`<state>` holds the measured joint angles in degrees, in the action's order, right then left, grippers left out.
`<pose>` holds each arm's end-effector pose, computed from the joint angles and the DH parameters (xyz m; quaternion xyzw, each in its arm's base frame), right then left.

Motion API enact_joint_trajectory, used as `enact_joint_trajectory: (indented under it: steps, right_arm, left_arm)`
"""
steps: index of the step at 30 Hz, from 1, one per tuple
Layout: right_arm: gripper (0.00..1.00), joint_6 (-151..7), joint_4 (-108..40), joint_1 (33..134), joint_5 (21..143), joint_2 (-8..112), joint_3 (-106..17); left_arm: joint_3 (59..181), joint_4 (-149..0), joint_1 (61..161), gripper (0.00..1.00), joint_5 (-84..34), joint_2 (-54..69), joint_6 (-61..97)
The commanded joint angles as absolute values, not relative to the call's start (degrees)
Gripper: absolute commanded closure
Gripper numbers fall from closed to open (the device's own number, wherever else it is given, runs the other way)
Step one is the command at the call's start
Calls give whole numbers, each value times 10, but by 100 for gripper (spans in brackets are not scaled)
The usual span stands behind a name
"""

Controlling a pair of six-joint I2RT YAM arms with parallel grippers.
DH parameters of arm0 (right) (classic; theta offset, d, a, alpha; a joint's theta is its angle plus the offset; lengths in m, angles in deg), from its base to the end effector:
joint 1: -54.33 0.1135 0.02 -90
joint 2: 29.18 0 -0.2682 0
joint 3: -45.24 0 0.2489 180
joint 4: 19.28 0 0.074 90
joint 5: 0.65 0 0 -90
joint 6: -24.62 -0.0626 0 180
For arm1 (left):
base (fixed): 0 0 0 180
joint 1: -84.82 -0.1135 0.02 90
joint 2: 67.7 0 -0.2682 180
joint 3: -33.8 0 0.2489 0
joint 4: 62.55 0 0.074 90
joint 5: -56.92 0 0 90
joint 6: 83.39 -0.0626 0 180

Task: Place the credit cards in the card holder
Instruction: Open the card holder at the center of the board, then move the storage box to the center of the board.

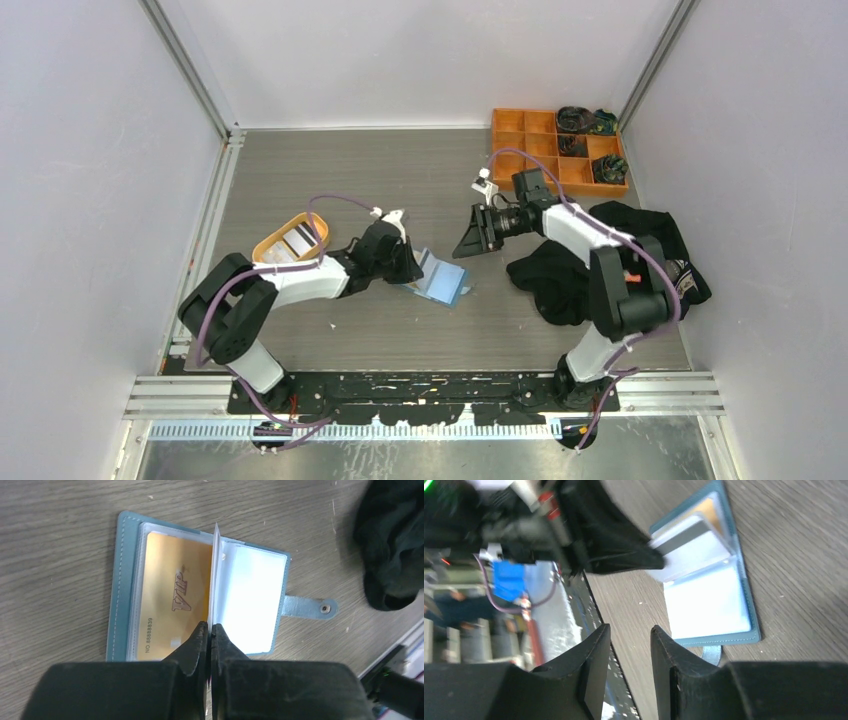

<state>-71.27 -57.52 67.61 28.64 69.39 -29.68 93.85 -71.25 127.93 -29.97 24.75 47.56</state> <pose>0.3157 0.1306 0.1866 -0.1764 0.8274 0.5183 0.1250 0.2492 -0.2379 0.1584 0.0284 0.9096 -0.2954 0.2908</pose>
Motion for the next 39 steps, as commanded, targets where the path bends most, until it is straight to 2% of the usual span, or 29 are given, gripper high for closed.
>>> enact_joint_trajectory:
  steps: [1, 5, 8, 11, 14, 18, 20, 22, 27, 30, 31, 32, 33, 34, 35, 37, 39]
  right_arm:
    - [59, -514, -593, 695, 262, 553, -272]
    - [54, -407, -600, 696, 239, 471, -228]
    - [46, -347, -620, 696, 230, 439, -213]
    - [39, -280, -667, 702, 227, 427, -215]
    - [37, -202, -727, 716, 242, 420, -224]
    - [37, -201, -736, 720, 257, 418, -228]
    - [37, -207, -736, 721, 267, 419, -230]
    - [37, -214, -736, 727, 288, 419, -233]
    - [37, -248, -725, 764, 394, 405, -242]
    - [35, -284, -720, 792, 500, 393, -265]
    - [33, -301, -718, 800, 557, 386, -277]
    - [25, -308, -719, 802, 595, 381, -293]
    - [10, -313, -723, 802, 624, 377, -310]
    - [2, -315, -729, 802, 645, 374, -328]
    - [1, -332, -731, 802, 663, 371, -344]
    - [1, -427, -699, 801, 690, 365, -362]
    - [1, -469, -686, 801, 649, 370, -367]
  left_arm:
    - [901, -655, 1267, 100, -288, 242, 561]
    - [856, -576, 1269, 100, -293, 260, 692]
    - [804, -432, 1291, 100, -312, 281, 774]
    - [784, -370, 1324, 100, -363, 292, 806]
    - [781, -366, 1348, 97, -401, 297, 803]
    - [757, -352, 1348, 77, -417, 279, 775]
    - [768, -444, 1347, 61, -444, 234, 736]
    - [785, -557, 1347, 50, -474, 181, 690]
    - [791, -736, 1347, 41, -539, 29, 589]
    - [781, -789, 1341, 38, -534, -56, 521]
    - [776, -794, 1338, 33, -523, -84, 496]
    - [773, -800, 1336, 26, -509, -109, 463]
    - [777, -812, 1331, 20, -497, -134, 432]
    - [789, -837, 1325, 9, -496, -155, 401]
    - [800, -866, 1316, 2, -502, -175, 385]
    - [821, -914, 1286, 0, -509, -202, 373]
    - [838, -951, 1226, 0, -477, -209, 371]
